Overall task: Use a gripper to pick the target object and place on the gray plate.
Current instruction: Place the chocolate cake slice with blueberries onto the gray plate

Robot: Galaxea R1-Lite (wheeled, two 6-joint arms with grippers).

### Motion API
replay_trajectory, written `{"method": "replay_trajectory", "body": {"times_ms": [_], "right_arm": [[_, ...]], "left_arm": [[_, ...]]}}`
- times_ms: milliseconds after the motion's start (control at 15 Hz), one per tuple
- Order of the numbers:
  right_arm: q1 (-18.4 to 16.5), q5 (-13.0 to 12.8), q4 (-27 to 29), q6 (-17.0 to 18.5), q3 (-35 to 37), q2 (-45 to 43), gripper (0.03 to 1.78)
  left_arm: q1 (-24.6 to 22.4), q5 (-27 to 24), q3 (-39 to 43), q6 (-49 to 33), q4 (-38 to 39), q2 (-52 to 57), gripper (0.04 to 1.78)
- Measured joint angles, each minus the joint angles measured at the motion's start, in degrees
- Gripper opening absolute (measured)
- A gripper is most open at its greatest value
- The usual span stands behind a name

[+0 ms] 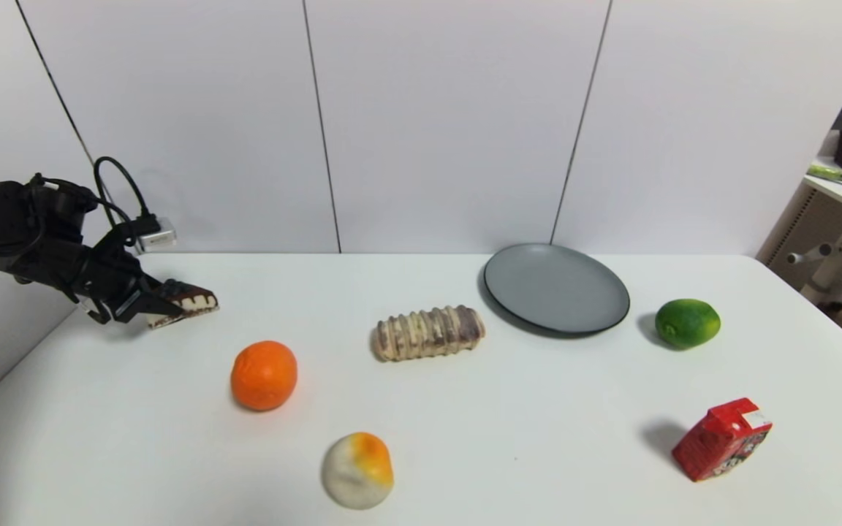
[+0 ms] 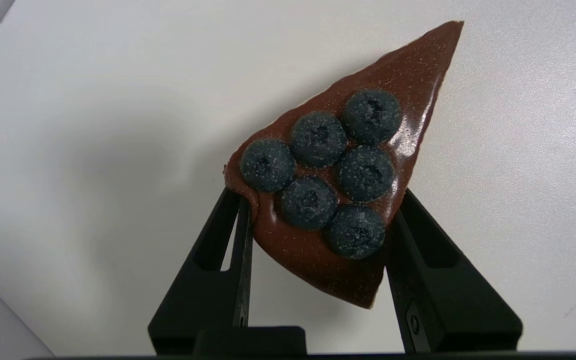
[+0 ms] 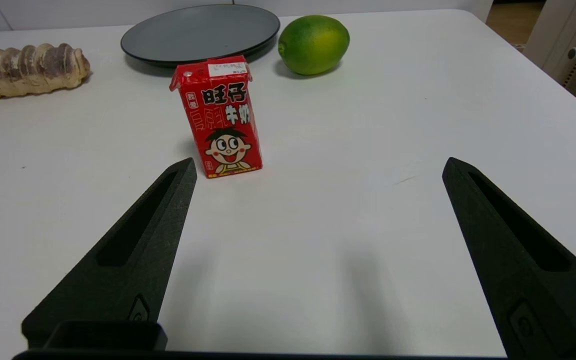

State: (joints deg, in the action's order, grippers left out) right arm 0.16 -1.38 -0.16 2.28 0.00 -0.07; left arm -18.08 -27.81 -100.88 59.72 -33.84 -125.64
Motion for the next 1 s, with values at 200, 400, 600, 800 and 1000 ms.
{"method": "replay_trajectory", "body": {"times_ms": [200,400,600,800,1000], "right_arm": [[0.0,0.0,0.0,0.0,0.0,0.0,1.7],[0.0,0.0,0.0,0.0,0.0,0.0,1.7],[0.0,0.0,0.0,0.0,0.0,0.0,1.7],[0.0,0.0,0.0,0.0,0.0,0.0,1.7],[0.0,0.0,0.0,0.0,0.0,0.0,1.7]], "left_arm": [[0.4,-0.8,-0.1,-0.3,0.0,1.1,0.78],[2.3,-2.5,0.0,-1.5,0.0,3.9,0.78],[7.8,-3.8,-0.5,-5.2,0.3,6.8,0.78],[16.2,-3.8,-3.5,-8.1,0.4,7.6,0.76],[24.5,-3.3,-8.4,-9.6,0.4,6.5,0.76]]}}
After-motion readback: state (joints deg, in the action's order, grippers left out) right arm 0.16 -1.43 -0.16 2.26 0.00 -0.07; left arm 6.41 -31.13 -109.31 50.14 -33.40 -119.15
